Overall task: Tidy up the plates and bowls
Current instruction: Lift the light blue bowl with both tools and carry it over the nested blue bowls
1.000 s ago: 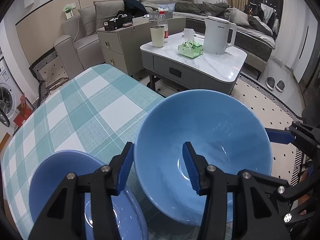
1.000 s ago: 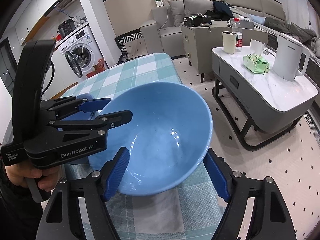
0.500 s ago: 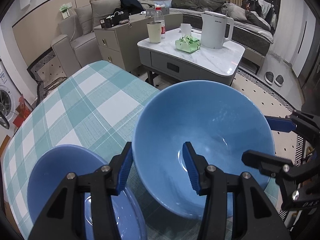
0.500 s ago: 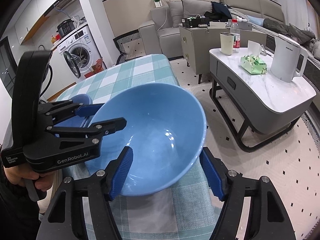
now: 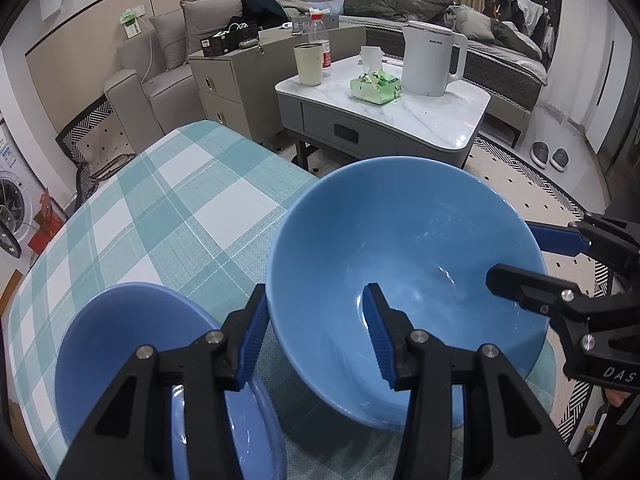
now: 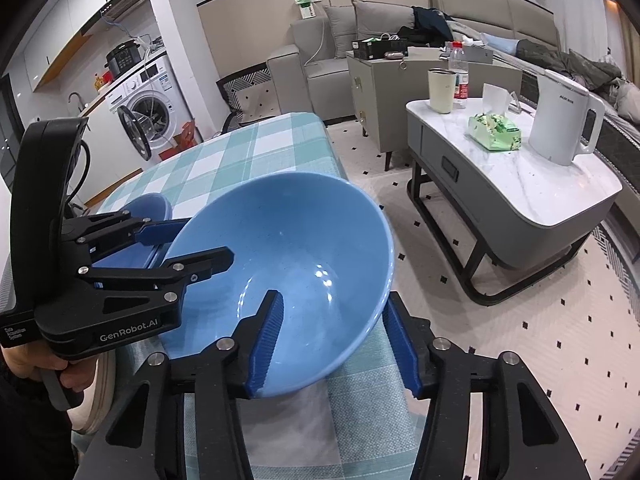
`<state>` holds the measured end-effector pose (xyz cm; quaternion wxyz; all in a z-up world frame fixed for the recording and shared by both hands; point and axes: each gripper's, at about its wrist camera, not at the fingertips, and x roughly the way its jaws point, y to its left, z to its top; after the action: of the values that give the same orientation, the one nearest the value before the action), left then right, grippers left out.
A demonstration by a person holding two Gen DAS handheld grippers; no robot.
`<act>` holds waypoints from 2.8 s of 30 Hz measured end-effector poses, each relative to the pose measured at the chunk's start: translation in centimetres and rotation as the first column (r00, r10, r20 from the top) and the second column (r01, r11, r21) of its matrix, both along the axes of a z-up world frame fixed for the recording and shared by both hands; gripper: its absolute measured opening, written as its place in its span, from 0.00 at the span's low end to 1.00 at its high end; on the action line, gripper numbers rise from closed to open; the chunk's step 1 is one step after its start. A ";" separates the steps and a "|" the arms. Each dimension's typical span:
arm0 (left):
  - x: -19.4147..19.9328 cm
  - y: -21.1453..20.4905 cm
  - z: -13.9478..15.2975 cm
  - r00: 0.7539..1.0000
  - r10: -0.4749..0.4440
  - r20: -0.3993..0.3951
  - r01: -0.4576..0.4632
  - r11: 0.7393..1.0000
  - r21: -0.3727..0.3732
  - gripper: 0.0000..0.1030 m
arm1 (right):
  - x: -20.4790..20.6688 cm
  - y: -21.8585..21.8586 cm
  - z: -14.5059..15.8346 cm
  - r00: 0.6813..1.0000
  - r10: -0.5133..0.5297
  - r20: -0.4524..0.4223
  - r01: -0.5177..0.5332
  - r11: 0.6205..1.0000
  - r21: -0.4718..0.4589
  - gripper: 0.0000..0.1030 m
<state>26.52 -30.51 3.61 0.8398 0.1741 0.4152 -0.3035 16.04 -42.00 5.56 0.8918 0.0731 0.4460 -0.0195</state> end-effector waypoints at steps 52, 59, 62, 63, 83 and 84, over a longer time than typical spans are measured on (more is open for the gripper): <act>-1.3 2.2 4.4 0.996 0.067 0.057 -0.061 0.994 -0.095 0.35 | -1.6 0.8 4.3 0.985 -0.050 0.168 0.057 0.998 -0.039 0.34; -1.5 2.9 6.0 0.994 0.077 0.081 -0.067 0.991 -0.117 0.35 | -1.6 1.3 5.6 0.980 -0.041 0.192 0.051 0.998 -0.048 0.34; -1.9 3.4 6.8 0.992 0.080 0.095 -0.067 0.989 -0.128 0.35 | -1.8 1.8 6.5 0.977 -0.033 0.209 0.047 0.997 -0.061 0.34; -1.9 3.6 7.0 0.991 0.083 0.100 -0.070 0.989 -0.133 0.35 | -1.7 1.8 6.7 0.976 -0.030 0.214 0.044 0.997 -0.064 0.34; -2.3 10.1 9.5 0.970 0.207 0.126 -0.181 0.964 -0.193 0.35 | -0.5 8.4 10.7 0.959 0.098 0.265 -0.069 0.991 -0.117 0.34; -2.3 10.5 9.5 0.969 0.214 0.127 -0.187 0.963 -0.193 0.35 | -0.4 8.8 10.8 0.959 0.103 0.264 -0.074 0.990 -0.118 0.34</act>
<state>24.24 -20.05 13.11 0.9067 0.0763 0.3388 -0.2393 15.64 -33.21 16.39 0.9467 0.0071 0.3219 0.0069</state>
